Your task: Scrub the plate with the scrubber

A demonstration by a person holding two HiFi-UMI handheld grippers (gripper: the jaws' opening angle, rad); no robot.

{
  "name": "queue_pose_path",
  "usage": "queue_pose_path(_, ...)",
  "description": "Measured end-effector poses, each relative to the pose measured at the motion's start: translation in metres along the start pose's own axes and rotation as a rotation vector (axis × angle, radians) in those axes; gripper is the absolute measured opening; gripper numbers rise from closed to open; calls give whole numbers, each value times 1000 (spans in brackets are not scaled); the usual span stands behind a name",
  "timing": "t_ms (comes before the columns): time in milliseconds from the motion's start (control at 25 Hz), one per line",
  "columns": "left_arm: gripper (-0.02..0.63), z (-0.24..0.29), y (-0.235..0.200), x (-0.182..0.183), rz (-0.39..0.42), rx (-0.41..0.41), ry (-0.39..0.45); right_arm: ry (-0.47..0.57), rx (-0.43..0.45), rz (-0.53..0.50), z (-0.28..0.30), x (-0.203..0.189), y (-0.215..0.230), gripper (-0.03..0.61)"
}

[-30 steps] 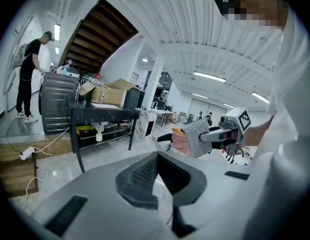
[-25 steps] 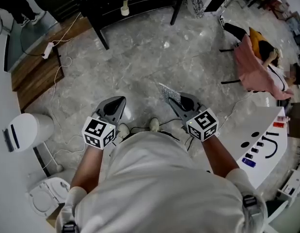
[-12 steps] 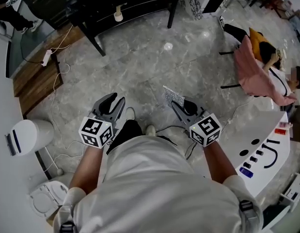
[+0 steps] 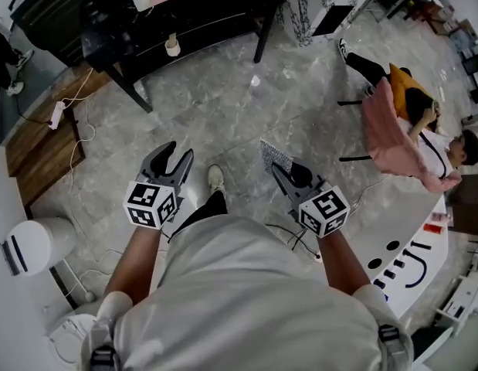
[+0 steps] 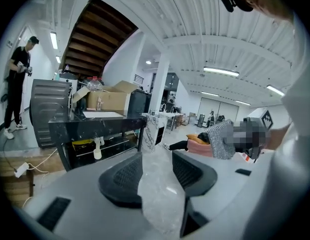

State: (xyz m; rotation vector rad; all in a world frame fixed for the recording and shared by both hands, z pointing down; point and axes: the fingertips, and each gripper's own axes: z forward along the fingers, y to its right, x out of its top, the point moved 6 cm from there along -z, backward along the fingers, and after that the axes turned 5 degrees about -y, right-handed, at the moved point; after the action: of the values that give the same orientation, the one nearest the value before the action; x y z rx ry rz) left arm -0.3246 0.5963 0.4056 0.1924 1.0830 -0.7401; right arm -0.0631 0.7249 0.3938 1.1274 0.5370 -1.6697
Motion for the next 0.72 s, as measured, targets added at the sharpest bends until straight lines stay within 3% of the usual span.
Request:
queue_pose_path(320,179,92,-65,85,6,-59,36,9,-16,-61,76,92,77,77)
queue_pose_path(720,181,153,-117,125,-29,-24,31,18,67,-65,153,146,135,77)
